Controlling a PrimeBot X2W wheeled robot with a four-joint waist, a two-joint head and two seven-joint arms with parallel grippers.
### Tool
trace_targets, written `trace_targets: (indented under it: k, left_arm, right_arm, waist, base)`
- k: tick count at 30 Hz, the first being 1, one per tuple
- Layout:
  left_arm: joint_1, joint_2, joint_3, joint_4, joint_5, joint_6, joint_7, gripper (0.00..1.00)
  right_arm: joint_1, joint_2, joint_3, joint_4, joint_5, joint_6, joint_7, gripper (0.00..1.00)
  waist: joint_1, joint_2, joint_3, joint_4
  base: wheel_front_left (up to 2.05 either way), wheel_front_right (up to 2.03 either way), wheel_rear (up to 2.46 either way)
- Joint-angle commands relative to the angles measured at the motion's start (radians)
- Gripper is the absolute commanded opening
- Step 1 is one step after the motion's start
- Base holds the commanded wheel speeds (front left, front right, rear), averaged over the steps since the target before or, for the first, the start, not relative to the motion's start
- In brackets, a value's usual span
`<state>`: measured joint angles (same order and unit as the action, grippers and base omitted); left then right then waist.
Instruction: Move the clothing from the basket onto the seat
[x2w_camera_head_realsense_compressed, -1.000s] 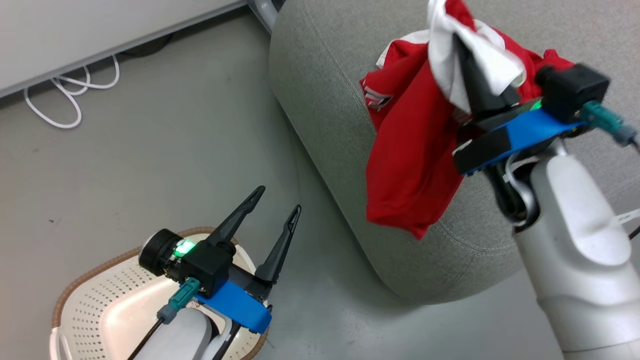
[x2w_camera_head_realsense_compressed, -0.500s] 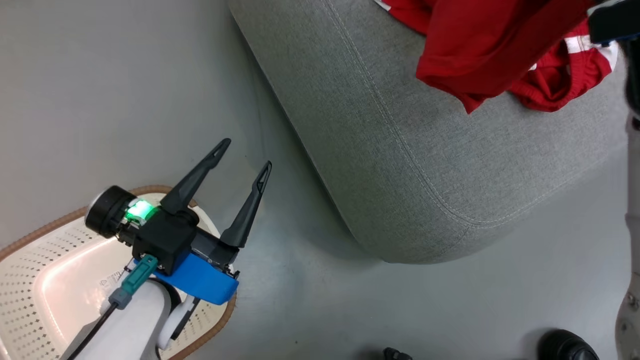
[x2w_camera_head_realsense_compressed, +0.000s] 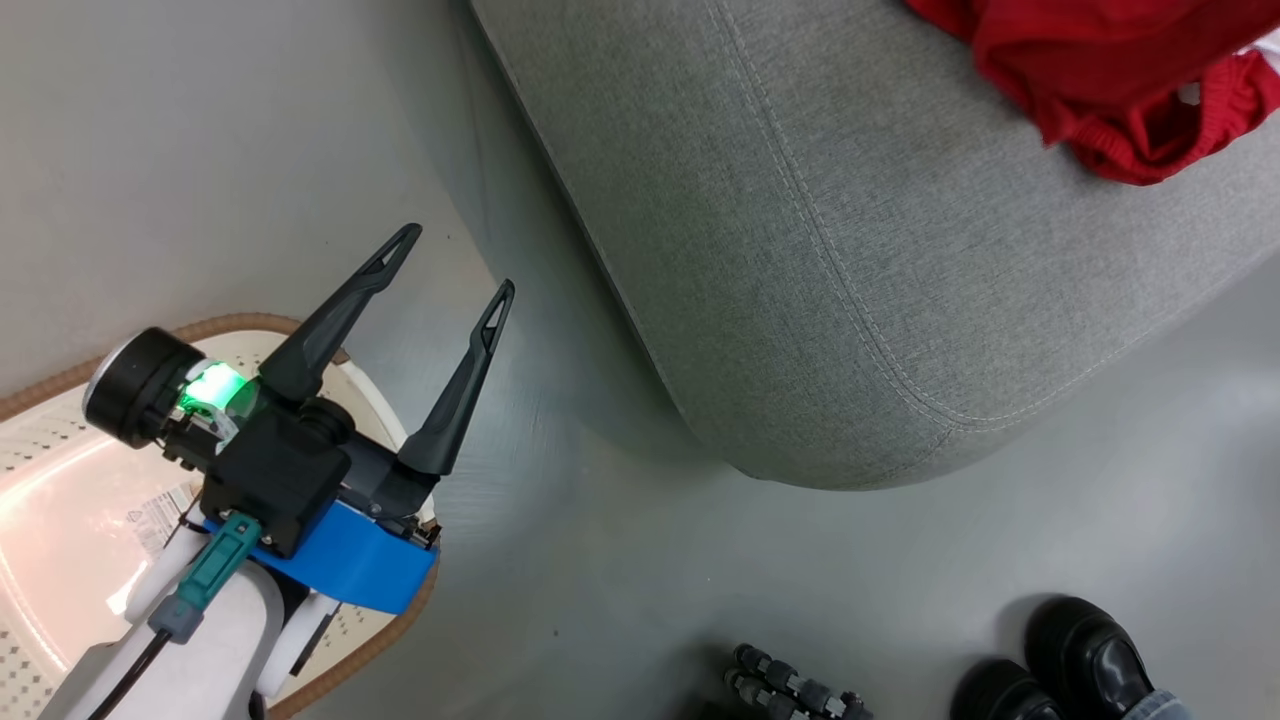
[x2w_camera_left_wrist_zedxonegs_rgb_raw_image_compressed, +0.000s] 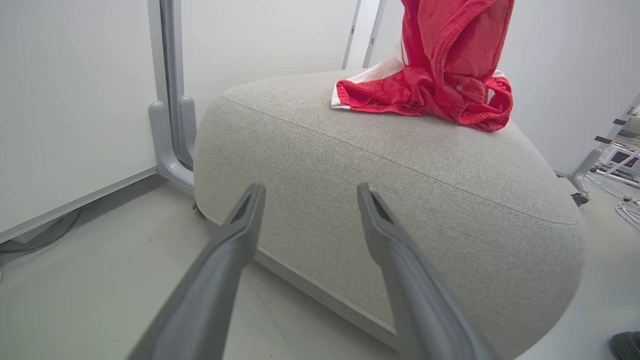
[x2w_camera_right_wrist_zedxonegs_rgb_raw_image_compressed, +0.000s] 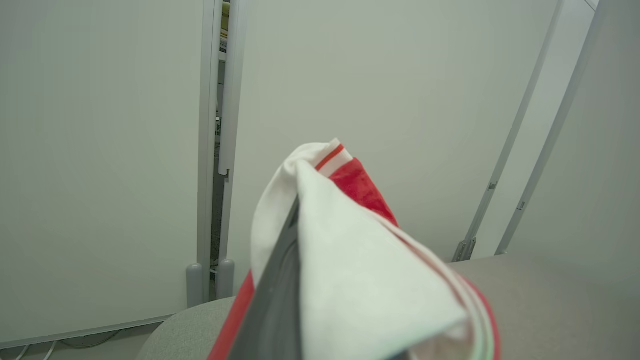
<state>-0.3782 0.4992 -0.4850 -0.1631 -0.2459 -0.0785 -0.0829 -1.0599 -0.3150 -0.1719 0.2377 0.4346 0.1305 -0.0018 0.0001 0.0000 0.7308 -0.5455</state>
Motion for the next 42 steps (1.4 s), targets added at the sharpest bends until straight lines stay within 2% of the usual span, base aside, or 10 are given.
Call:
trace_targets:
  k: [1,9,23,34,35,38,40,42]
  left_arm:
    - [0.004,0.014,0.008,-0.022,0.004,0.007,0.010,1.00]
    - [0.008,0.047,0.022,-0.099,0.007,0.023,0.053,1.00]
    - [0.002,0.070,0.020,-0.166,0.015,0.037,0.094,1.00]
    - [-0.012,0.055,0.006,-0.157,0.013,0.044,0.075,1.00]
    - [-0.013,0.053,0.004,-0.155,0.012,0.044,0.072,1.00]
    - [-0.018,0.049,0.000,-0.148,0.010,0.042,0.069,1.00]
    - [-0.019,0.047,-0.003,-0.143,0.009,0.040,0.066,1.00]
    - [-0.021,0.045,-0.006,-0.139,0.008,0.040,0.063,1.00]
  right_arm:
    - [-0.013,-0.013,-0.017,0.024,0.005,0.001,-0.017,0.00]
    - [0.033,0.012,-0.017,0.177,0.018,0.001,-0.101,0.00]
    - [0.006,0.057,0.073,0.507,0.019,0.001,-0.230,0.00]
    - [-0.014,0.058,0.104,0.604,0.027,0.001,-0.256,0.01]
    - [-0.015,0.056,0.106,0.606,0.029,0.001,-0.258,0.07]
    - [-0.015,0.052,0.111,0.607,0.028,0.001,-0.259,0.41]
    - [-0.013,0.048,0.115,0.612,0.018,0.001,-0.261,0.98]
    - [-0.013,0.047,0.109,0.617,0.017,0.001,-0.262,1.00]
  waist:
    - [-0.0001,0.0000,0.019,-0.004]
    - [-0.0001,0.0000,0.062,-0.012]
    - [-0.0001,0.0000,0.101,0.018]
    - [-0.0001,0.0000,0.100,0.035]
    - [-0.0001,0.0000,0.099,0.035]
    - [-0.0001,0.0000,0.097,0.035]
    - [-0.0001,0.0000,0.096,0.036]
    - [-0.0001,0.0000,0.094,0.036]
  base:
    - [0.00,0.00,0.00]
    - [0.00,0.00,0.00]
    - [0.00,0.00,0.00]
    - [0.00,0.00,0.00]
    - [0.00,0.00,0.00]
    - [0.00,0.00,0.00]
    - [0.00,0.00,0.00]
    - [0.00,0.00,0.00]
